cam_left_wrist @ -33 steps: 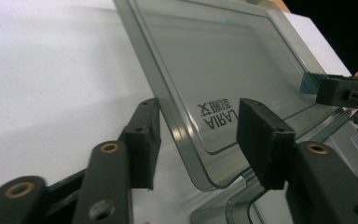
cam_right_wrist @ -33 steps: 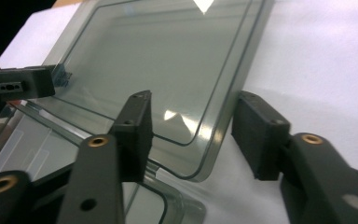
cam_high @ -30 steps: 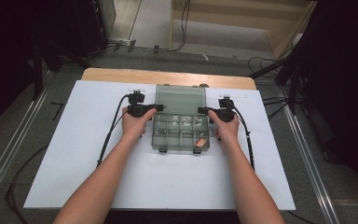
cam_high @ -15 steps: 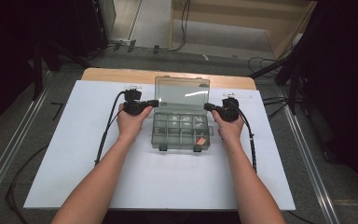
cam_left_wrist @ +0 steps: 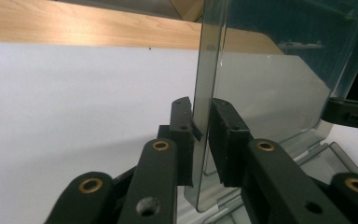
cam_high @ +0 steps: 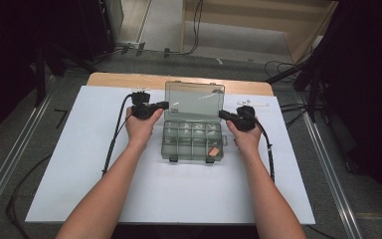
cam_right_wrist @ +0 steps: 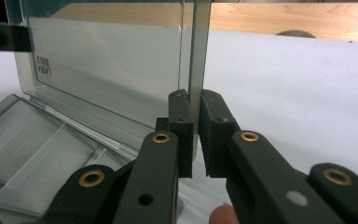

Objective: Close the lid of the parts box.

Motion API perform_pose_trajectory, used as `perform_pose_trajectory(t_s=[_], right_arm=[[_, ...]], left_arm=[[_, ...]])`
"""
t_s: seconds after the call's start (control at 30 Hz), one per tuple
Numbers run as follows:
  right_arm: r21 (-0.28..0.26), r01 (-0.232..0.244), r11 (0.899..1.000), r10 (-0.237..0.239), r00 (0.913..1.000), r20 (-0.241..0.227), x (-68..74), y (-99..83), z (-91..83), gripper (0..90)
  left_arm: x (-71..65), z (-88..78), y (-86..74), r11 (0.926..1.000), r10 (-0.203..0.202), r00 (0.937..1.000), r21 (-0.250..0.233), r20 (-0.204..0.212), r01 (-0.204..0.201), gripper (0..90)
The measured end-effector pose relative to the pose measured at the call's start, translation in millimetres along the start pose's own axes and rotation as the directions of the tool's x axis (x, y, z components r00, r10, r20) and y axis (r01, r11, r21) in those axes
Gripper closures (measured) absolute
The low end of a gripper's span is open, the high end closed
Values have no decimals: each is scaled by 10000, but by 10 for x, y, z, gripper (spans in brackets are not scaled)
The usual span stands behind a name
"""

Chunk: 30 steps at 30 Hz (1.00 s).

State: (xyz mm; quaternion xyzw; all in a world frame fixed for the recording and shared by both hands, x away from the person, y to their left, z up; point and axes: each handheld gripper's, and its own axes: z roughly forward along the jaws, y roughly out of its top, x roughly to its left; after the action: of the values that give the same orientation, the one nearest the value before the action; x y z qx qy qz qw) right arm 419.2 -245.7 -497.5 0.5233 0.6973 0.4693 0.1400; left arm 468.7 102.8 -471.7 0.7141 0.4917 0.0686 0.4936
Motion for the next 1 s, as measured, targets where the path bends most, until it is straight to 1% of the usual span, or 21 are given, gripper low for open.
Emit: perform_pose_trajectory(t_s=[0.07, 0.1, 0.17, 0.2, 0.27, 0.33, 0.43, 0.5, 0.57, 0.6, 0.63, 0.73, 0.83, 0.9, 1.0], right_arm=[[-7, 38, 10000, -38, 10000, 39, 6, -2, -3, 828], [-17, 67, 10000, -67, 10000, 43, 7, -3, -3, 828], [-56, 168, 9998, -168, 9998, 64, 9, -8, -6, 828], [-92, 188, 9998, -187, 9998, 46, 7, -12, -6, 828], [-127, 171, 9998, -171, 9998, 35, 7, -17, -5, 828], [-120, 129, 9998, -128, 9999, 57, 9, -15, -4, 828], [-108, -39, 9999, 39, 10000, 1, 1, -15, -2, 819], [-85, -144, 9999, 144, 9999, -37, -2, -10, 2, 793], [-89, -52, 9999, 54, 9997, 222, 2, 1, -1, 710], [-144, -73, 9999, 75, 9999, 122, -10, 12, -9, 707], [-281, -203, 9994, 205, 9998, 45, -14, 34, -23, 703], [-580, -181, 9982, 187, 9998, 91, 2, 109, -62, 704], [-596, -117, 9982, 129, 9997, 200, 24, 204, -81, 729], [-737, -218, 9970, 227, 9997, 116, 38, 254, -93, 758], [-643, -271, 9976, 290, 9992, 288, 47, 295, -83, 794]], left_arm=[[2, -10, 18, 9999, 26, 10000, -128, 5, -26, 763], [3, -17, 22, 9997, 76, 10000, -225, 32, -75, 759], [-1, -26, 29, 9992, 215, 9998, -338, -41, -216, 752], [-6, -27, 28, 9989, 313, 9995, -347, -72, -316, 758], [-22, -34, 25, 9982, 513, 9986, -295, -105, -516, 820], [-51, -39, 24, 9967, 730, 9970, -322, -272, -739, 836], [-69, -49, 16, 9951, 906, 9953, -376, -342, -918, 845], [-80, -57, 8, 9935, 1044, 9938, -420, -393, -1061, 848], [-84, -62, 3, 9924, 1125, 9929, -458, -379, -1142, 850], [-87, -65, 0, 9917, 1175, 9922, -482, -406, -1194, 850], [-86, -67, -3, 9915, 1176, 9922, -508, -403, -1195, 852], [-85, -72, -16, 9906, 1218, 9918, -587, -379, -1239, 852], [-85, -78, -32, 9894, 1242, 9917, -718, -346, -1264, 853], [-85, -83, -41, 9885, 1280, 9912, -769, -352, -1304, 853], [-86, -85, -45, 9878, 1308, 9908, -807, -348, -1332, 854]])
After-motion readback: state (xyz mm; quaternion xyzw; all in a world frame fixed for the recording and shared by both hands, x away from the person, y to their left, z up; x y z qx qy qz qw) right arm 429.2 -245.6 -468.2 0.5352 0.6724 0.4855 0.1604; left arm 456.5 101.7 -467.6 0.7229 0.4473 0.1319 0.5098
